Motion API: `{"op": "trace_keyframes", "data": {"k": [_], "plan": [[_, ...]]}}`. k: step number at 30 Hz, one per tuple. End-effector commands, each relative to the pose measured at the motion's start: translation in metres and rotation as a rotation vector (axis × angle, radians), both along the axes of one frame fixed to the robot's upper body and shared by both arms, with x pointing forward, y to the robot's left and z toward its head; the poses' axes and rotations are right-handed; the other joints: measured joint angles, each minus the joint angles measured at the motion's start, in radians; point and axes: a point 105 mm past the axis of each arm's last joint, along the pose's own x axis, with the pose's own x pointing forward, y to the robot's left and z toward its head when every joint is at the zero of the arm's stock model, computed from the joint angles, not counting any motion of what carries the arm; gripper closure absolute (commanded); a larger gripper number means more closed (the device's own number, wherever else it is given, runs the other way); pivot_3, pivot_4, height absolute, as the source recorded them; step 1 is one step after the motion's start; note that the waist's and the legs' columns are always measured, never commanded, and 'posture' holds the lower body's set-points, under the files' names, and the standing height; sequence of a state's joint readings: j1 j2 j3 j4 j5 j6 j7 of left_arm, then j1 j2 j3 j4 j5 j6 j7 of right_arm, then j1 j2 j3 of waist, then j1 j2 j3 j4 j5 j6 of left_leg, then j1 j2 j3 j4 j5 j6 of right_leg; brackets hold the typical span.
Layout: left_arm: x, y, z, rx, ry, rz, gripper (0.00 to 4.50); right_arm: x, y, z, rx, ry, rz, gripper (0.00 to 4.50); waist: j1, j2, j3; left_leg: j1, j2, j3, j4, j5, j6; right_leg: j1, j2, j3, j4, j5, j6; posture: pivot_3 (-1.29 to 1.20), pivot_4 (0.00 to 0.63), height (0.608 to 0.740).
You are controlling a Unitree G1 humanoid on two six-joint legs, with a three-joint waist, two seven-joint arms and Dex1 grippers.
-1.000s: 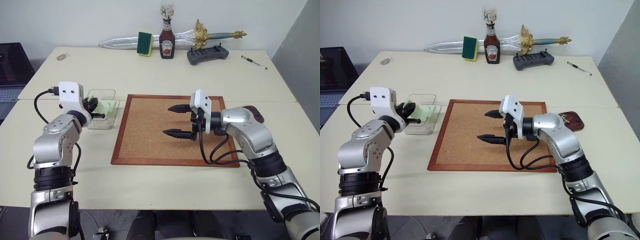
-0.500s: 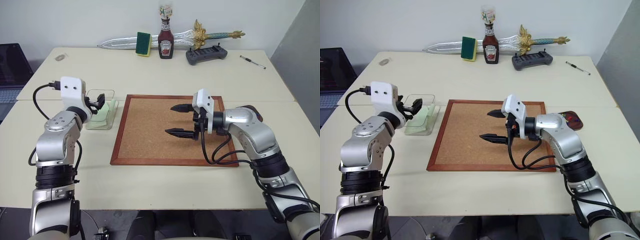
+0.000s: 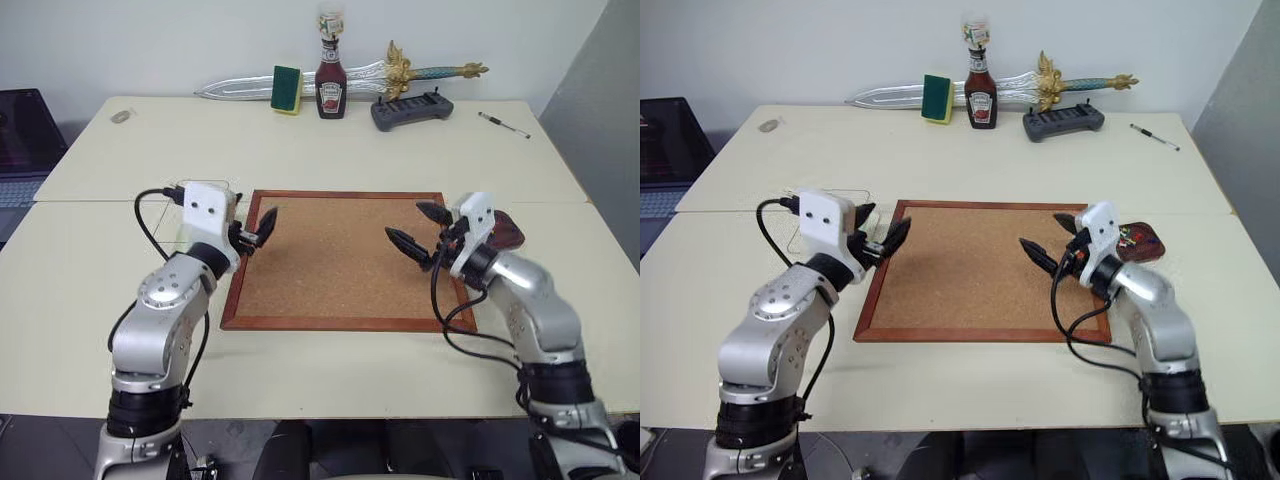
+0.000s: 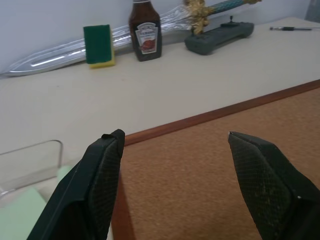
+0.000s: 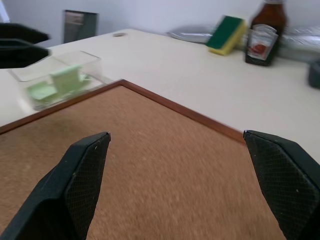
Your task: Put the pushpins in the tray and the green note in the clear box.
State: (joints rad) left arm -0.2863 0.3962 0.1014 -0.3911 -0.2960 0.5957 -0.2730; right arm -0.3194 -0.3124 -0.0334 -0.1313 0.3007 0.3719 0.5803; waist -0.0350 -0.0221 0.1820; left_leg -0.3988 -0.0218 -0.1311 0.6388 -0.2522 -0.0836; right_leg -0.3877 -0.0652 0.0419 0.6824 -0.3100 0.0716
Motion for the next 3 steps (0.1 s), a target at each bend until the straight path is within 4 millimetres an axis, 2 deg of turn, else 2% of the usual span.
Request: {"op": "trace_keyframes", "data": {"k": [1,3], "plan": [[-0.0087,-0.0025,-0.0008,-0.038,-0.024,-0.019,1.02,-0.0053,-0.0009,0.0091,0.02,-0.092,-0.078,0.0,-0.001,0.0,0.0,0.0,0.0,0.0,0.0,0.0,0.0,0.0,0.0,0.0,0.0,0.0,0.0,0.0,0.15,0.74],[-0.0117,0.0012,-0.0084,-0.055,-0.023,-0.018,1.02,-0.0063,-0.0008,0.0017,0.021,-0.077,-0.094,0.0,-0.001,0.0,0.0,0.0,0.0,0.001,0.001,-0.001,0.001,0.0,0.0,0.001,0.0,0.0,0.0,0.0,0.15,0.74]]}}
